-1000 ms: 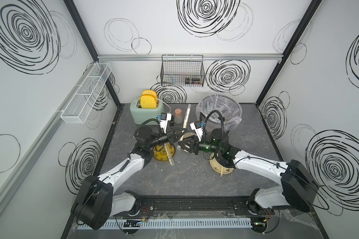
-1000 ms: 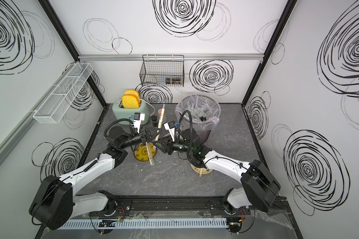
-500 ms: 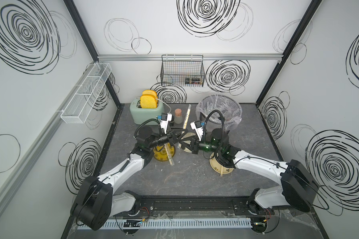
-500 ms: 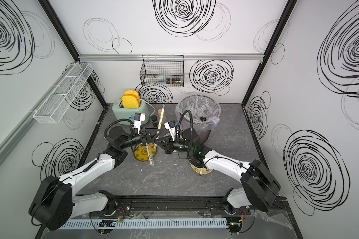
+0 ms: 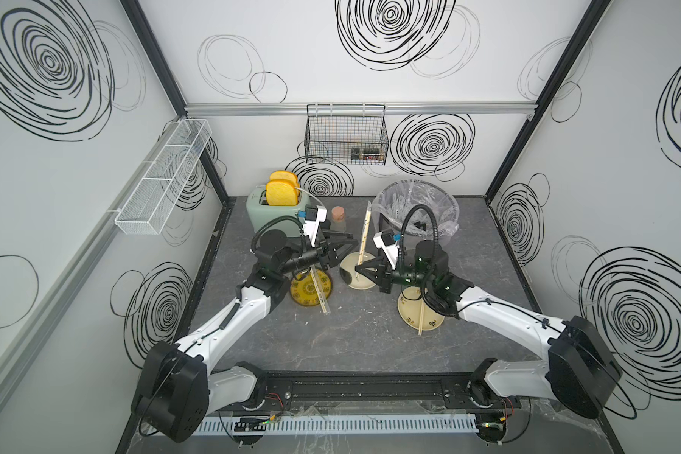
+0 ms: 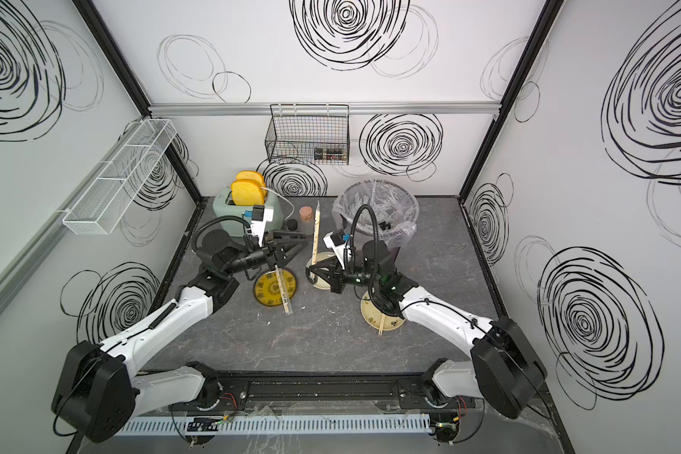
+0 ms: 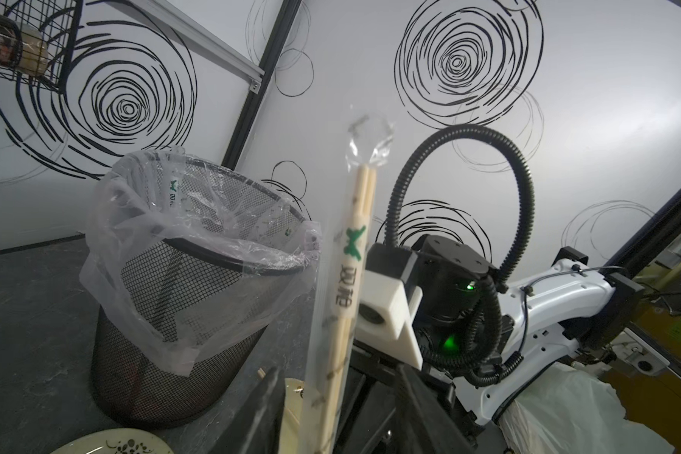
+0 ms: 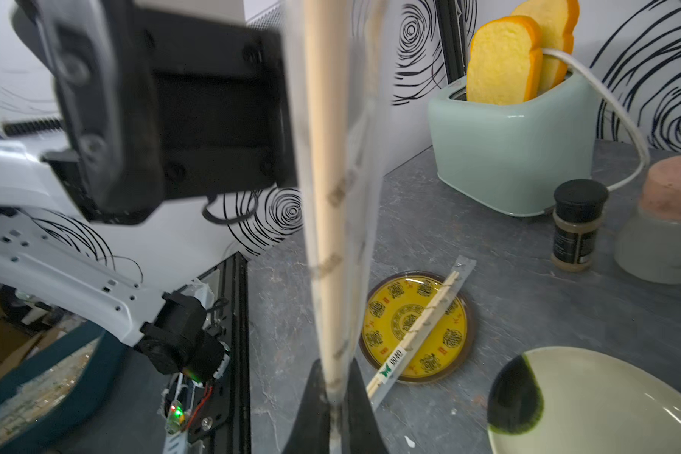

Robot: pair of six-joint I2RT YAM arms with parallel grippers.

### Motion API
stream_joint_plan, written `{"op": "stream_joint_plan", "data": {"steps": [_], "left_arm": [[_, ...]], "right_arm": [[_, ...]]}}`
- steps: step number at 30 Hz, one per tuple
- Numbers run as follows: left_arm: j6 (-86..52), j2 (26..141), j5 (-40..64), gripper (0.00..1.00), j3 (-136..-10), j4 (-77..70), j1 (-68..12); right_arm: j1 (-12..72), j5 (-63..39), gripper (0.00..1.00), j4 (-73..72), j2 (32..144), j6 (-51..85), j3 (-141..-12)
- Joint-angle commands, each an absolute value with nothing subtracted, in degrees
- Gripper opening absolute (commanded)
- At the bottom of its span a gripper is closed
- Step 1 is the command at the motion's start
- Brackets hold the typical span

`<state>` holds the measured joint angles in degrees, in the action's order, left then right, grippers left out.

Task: Remove the packaging of disposable chopsticks
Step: Remove the packet bag from the disposable chopsticks.

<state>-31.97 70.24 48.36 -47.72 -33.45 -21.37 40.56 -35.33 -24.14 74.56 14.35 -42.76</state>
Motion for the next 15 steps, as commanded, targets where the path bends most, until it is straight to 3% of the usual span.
{"op": "stream_joint_plan", "data": {"steps": [1,5,11,15], "left_arm": [[-20.3,70.7,49.3,0.59,-53.4,-21.9,-21.7],[-12.2,73.0,53.5,0.69,-59.8,-12.6,-21.2],[-0.3,75.5,49.1,0.67,-63.7,-2.4,-22.2],[0.1,74.9,48.8,0.67,-60.6,-3.0,-21.5]], "right_arm": [[40.6,-35.0,0.0,-21.5,73.0,5.5,-40.3],[40.0,-35.4,0.0,-25.4,71.8,6.1,-37.0],[41.4,-36.2,0.0,-32.0,71.5,8.9,-33.0],[41.9,-34.9,0.0,-32.0,72.6,8.5,-32.7]]}}
